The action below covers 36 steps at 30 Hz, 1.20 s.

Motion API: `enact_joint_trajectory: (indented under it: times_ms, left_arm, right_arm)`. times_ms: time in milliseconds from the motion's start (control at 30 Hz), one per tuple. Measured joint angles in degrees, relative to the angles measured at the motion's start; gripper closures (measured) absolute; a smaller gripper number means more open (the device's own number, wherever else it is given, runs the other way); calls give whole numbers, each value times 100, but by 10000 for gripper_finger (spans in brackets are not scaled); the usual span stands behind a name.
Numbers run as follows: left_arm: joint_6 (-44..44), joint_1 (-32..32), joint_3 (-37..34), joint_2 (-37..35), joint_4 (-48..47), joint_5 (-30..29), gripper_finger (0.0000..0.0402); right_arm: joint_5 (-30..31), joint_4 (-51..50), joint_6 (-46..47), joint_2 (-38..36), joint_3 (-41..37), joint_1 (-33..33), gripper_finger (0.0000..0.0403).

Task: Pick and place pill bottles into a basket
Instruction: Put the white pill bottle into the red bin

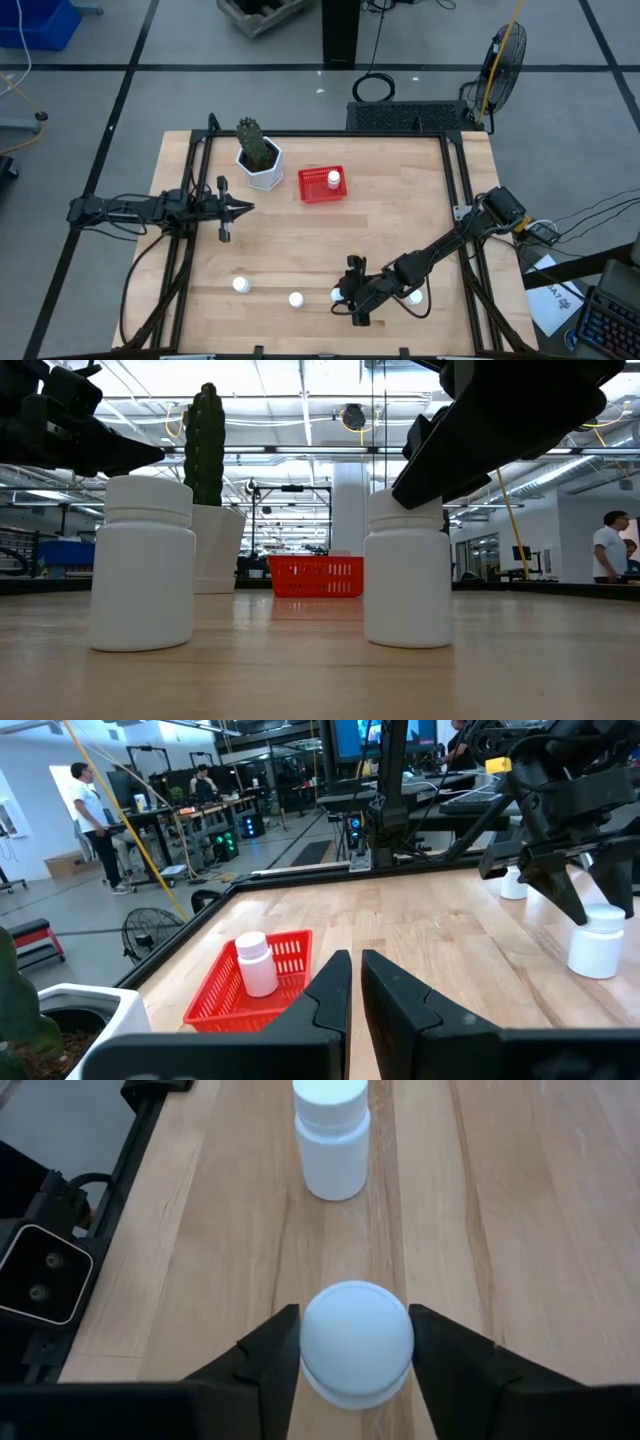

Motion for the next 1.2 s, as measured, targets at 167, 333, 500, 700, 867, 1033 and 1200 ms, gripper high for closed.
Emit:
enact_joint_trajectory:
  times_ms: [167,333,500,700,867,1033,1200]
  left_arm:
    - [-2,-1,0,0,0,-1,366]
    - [-2,0,1,2,-1,-2,366]
    - [0,-2,0,2,-2,-2,366]
    - [-2,0,0,2,-2,-4,366]
    - [-2,-1,0,0,-1,-4,366]
    - [-2,0,1,2,-2,-4,366]
    - [0,-2,0,0,-2,-4,366]
  right_arm:
    - [20,-26,-13,0,0,-24,255]
    - [92,-21,-307,-42,0,-186,246]
    - [157,46,-907,-305,0,-495,254]
    - [179,-32,-1795,-1026,0,-1170,249]
    - [177,-270,-2182,-1616,0,-1954,253]
    - [3,-613,-2275,-1954,0,-2863,250]
    - [-745,-641,-2269,-1868,0,-3733,251]
